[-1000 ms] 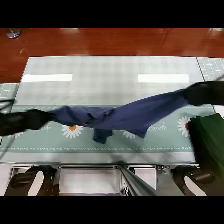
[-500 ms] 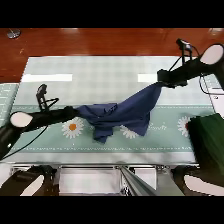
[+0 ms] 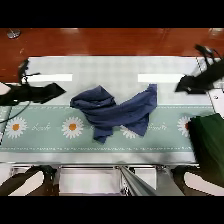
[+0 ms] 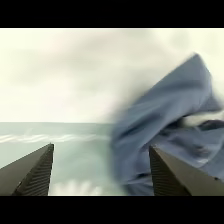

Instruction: Fold the shirts.

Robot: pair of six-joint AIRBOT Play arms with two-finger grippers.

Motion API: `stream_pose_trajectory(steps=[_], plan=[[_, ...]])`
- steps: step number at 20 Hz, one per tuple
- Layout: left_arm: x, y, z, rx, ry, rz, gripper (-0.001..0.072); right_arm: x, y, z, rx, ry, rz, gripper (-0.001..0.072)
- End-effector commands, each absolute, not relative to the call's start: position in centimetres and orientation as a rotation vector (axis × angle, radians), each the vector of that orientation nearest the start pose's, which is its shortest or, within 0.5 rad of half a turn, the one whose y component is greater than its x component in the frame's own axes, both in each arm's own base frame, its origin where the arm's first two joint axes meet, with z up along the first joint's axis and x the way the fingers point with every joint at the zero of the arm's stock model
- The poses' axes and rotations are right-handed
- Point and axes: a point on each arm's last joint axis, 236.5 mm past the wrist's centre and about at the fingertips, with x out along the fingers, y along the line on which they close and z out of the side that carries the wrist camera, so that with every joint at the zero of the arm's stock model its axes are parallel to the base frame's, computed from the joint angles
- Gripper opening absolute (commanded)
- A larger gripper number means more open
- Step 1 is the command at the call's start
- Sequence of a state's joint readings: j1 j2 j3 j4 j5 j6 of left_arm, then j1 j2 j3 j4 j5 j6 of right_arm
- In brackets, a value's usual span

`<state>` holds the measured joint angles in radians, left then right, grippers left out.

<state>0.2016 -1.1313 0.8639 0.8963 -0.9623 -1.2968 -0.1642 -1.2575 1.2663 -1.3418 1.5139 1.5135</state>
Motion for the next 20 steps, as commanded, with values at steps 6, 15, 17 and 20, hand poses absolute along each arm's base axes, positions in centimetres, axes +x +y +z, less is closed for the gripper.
stream_pose_trajectory(steps=[6, 15, 17, 20], plan=[[38.6, -9.9, -3.0, -0.868, 1.172, -0.528, 0.0698, 22.8, 6.4, -5.3, 0.710, 1.455, 0.140, 0.0617], [39.1, -12.6, -7.0, -0.895, 1.289, -0.612, 0.0025, 20.7, 9.3, -6.4, 0.696, 1.557, 0.171, 0.0617], [39.1, -12.7, -6.5, -0.875, 1.280, -0.646, 0.0025, 20.1, 11.4, -7.4, 0.667, 1.619, 0.196, 0.0616], [39.0, -12.9, -5.9, -0.874, 1.283, -0.673, 0.0026, 20.7, 13.8, -9.0, 0.648, 1.651, 0.226, 0.0617]])
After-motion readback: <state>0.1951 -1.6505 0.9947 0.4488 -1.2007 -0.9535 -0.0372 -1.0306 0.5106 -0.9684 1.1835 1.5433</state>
